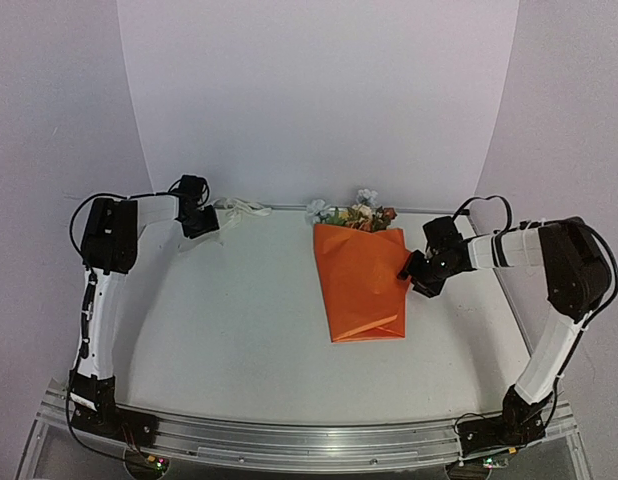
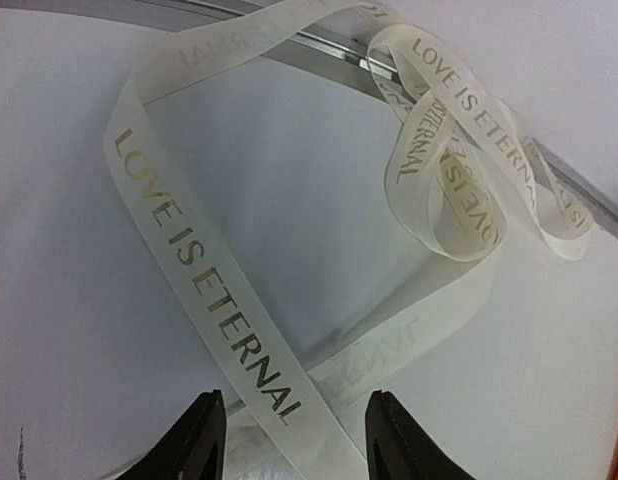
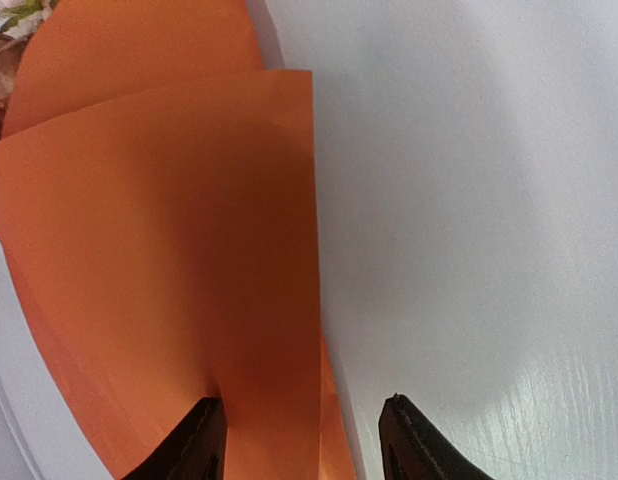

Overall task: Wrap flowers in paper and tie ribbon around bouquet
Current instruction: Move the ribbon to the corner of the board.

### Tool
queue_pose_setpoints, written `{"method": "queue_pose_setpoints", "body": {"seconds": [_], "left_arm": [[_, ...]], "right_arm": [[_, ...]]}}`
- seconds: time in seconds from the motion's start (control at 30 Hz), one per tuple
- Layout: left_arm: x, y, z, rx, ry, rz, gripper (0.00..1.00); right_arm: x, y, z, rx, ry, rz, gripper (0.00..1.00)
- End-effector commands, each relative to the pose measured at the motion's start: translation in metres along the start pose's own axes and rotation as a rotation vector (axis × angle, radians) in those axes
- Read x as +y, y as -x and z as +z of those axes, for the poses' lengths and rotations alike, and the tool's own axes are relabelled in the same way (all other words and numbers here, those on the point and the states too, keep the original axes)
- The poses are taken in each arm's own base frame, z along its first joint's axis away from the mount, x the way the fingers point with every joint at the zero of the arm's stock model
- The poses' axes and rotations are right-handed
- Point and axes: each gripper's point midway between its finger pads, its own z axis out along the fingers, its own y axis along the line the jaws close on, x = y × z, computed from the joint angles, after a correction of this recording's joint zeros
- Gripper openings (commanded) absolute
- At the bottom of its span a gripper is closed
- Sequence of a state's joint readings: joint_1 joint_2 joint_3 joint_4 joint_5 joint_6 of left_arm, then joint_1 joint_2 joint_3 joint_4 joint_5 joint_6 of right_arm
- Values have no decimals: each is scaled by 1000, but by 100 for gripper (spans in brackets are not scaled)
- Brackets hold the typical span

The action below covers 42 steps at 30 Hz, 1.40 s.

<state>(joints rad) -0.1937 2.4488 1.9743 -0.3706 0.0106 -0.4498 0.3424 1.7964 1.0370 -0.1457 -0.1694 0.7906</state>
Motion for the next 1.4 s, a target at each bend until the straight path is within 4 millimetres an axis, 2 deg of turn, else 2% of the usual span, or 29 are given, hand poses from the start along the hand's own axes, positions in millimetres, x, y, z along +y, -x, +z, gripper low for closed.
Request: {"method": "queue_pose_setpoints", "body": {"seconds": [0.0,0.17,0.4,0.6,0.77,1.03,1.1,1.17,1.3,1.37], "left_arm": [[-34,25,0,-93,31,172,54],[-39,36,13,-134,49,203,58],[-49,46,32,-170,22,224,69],[-56,39,47,-177,-15,222,66],[-65,37,48,-187,-32,235,55],[-81,18,45,-131,-109,219,15],[-87,15,35,-114,-146,201,5],[-87,4,27,-83,-159,187,1],[-99,-8,-9,-68,-216,151,0],[-102,-22,-25,-45,-234,134,0]], "right_arm": [[20,17,-26,-54,51,-25,56],[30,22,-41,-69,81,-36,56],[37,26,-56,-80,95,-56,56],[38,26,-63,-85,98,-67,56],[40,26,-68,-84,111,-66,56],[37,22,-76,-89,117,-64,56],[35,20,-78,-91,117,-64,56],[33,19,-82,-94,119,-64,56],[29,14,-87,-102,116,-70,56],[27,12,-91,-110,117,-76,56]]}}
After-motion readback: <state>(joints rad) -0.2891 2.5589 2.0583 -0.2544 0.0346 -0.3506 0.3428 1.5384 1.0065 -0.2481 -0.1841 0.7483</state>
